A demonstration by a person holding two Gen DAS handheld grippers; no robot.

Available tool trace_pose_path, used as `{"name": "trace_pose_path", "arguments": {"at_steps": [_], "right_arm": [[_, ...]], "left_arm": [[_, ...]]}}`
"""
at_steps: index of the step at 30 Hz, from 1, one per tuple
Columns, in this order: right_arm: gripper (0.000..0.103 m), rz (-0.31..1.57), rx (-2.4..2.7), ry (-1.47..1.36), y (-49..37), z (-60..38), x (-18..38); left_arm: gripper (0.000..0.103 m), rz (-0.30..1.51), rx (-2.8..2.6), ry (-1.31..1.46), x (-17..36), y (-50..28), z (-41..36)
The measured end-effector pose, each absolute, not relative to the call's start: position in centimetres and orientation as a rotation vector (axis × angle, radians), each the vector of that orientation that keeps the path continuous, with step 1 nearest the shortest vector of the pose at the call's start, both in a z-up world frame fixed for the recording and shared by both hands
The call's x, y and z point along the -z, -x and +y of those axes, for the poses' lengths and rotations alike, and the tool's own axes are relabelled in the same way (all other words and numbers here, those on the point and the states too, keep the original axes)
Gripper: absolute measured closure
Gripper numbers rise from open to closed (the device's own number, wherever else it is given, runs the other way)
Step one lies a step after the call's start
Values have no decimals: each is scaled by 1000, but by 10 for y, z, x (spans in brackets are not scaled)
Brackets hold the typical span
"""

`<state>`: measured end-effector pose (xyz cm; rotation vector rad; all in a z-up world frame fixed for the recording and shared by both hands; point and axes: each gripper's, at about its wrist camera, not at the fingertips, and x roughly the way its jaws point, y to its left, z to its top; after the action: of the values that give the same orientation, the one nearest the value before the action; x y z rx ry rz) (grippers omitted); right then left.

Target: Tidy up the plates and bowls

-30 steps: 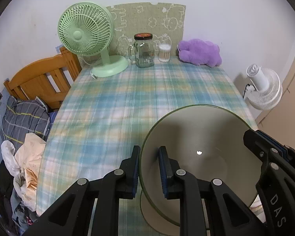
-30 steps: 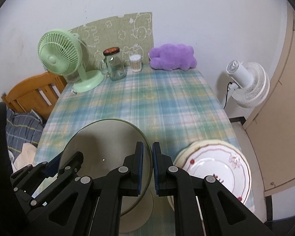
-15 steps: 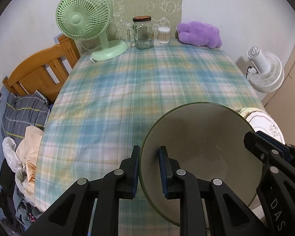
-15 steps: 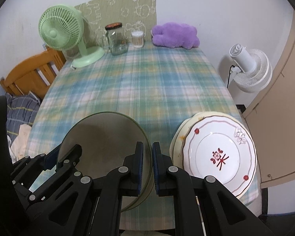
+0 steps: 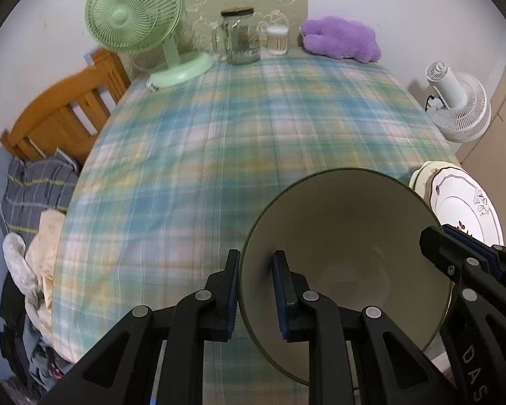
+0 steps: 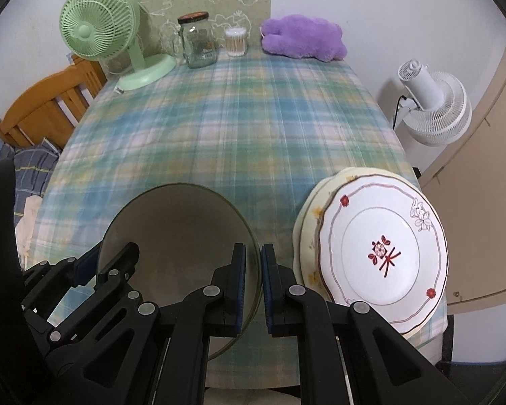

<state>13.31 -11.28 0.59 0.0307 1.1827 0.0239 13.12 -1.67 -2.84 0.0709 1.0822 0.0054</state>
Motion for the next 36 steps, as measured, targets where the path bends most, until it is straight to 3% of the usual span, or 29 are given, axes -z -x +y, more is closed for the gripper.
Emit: {"name": "trace_pose_path", "arguments": {"at_steps": [8,12,23,25,28,31,36], "right_arm": [[90,1184,-30,-34,-131,-117,-2],[90,1205,-27,-48,-130,-117,2],[89,1247,-30,-91,-122,-119,3],[88,1253,-31,-86,-121,-119,1],[87,1239,-41,-102,-120,-121,-2],[80,1241,-35,-120,-123,-125,-2],[60,1267,-20,-155,-133,-133,7]], "left_arm": [[85,1053,-16,-101,30,-129,-21],[70,1084,3,-62,35,-128,-18],[44,1078,16,-2,30,-117,-4],[32,1071,30,9,27,-117,-3],[29,1062,35,7,24,-117,-2],[28,1070,28,9,26,-120,0],[23,1101,9,20,32,-127,6]]}}
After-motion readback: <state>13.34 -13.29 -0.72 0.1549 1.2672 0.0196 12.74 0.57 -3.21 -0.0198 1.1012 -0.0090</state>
